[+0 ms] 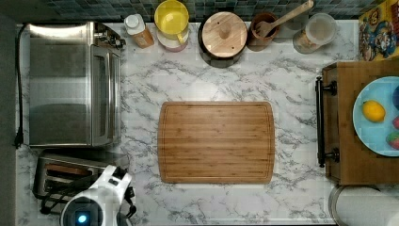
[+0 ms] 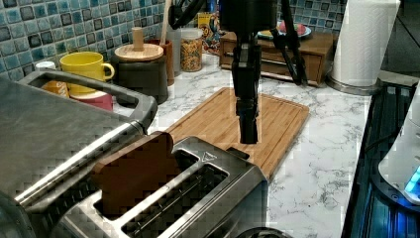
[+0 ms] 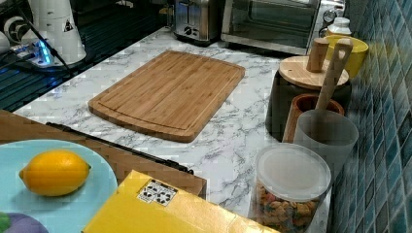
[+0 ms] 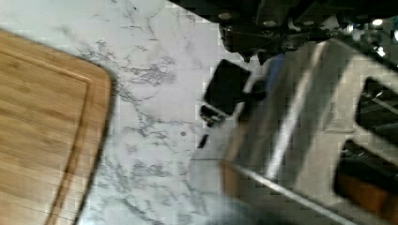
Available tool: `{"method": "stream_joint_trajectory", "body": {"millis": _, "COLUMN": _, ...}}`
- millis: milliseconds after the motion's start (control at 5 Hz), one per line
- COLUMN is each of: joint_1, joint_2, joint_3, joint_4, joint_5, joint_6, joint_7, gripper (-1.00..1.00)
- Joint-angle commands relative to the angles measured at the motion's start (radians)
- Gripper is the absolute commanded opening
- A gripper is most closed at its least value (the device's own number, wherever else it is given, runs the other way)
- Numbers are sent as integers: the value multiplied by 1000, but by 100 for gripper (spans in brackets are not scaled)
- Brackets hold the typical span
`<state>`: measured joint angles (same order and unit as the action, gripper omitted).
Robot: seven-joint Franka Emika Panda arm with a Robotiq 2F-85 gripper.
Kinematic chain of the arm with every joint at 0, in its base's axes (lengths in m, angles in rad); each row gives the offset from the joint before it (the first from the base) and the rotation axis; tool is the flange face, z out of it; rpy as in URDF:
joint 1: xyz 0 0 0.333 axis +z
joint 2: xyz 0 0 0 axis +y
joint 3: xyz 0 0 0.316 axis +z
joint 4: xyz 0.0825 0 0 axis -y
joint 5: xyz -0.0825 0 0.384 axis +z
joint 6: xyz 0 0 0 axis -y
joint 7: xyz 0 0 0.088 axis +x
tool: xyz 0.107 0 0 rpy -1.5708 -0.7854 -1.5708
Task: Turn on the toaster.
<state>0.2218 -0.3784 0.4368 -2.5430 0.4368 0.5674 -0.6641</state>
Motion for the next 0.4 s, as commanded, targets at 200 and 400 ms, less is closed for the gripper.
{"method": "stream_joint_trajectory", "body": {"millis": 200, "joint_1": -7, "joint_2": 72, "joint_3": -20, "joint_4": 92, "joint_5": 8, "joint_6": -71, "joint_7": -2, "gripper": -100}}
{"method": "stream_joint_trajectory", "body": {"millis": 400, "joint_1": 1, "joint_2": 116, "joint_3": -18, "joint_4": 168, "joint_5": 35, "joint_6": -133, "joint_7": -13, "gripper": -100}}
